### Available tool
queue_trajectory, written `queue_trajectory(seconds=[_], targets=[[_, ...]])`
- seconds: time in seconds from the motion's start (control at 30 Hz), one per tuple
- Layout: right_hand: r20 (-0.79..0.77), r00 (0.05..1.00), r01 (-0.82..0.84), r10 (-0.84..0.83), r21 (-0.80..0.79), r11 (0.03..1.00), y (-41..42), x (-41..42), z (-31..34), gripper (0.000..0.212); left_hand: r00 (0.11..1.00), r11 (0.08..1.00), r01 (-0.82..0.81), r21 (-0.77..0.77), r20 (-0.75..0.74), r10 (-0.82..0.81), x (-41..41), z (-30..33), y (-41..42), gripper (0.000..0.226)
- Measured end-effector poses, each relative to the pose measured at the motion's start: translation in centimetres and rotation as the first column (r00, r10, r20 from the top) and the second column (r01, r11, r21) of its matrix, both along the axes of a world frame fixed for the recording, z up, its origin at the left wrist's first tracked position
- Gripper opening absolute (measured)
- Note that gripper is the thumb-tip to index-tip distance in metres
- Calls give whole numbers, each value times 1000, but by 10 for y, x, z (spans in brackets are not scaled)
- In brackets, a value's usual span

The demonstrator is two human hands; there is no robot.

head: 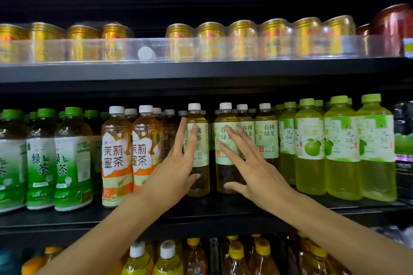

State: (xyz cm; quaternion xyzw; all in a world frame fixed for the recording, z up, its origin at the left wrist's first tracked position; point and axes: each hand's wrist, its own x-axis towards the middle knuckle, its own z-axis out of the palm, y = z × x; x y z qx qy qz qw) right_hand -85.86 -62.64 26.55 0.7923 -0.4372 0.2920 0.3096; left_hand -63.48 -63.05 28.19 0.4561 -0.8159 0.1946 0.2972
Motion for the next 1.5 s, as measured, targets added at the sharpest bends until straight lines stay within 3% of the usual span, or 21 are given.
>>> queue_trajectory(seconds=[0.5,0.67,0.8,1.07,1.5], targets=[[-48,996,78,-73,105,991,-17,3,6,94,986,992,-124,11,118,122,-17,7,-18,111],[35,988,142,-151,189,972,-11,-16,-5,88,943,992,-64,-112,318,97,-28,-2,-1,89],[46,977,186,-206,273,944,-13,-21,-5,89,868,983,-168,-76,461,184,-41,-8,-17,79],[55,978,169,-203,367,915,-11,-21,-2,91,844,964,-266,-31,475,248,-55,-11,-23,80],[38,985,136,-170,444,885,3,-30,8,92,901,968,-232,92,397,178,-52,-17,-17,95]])
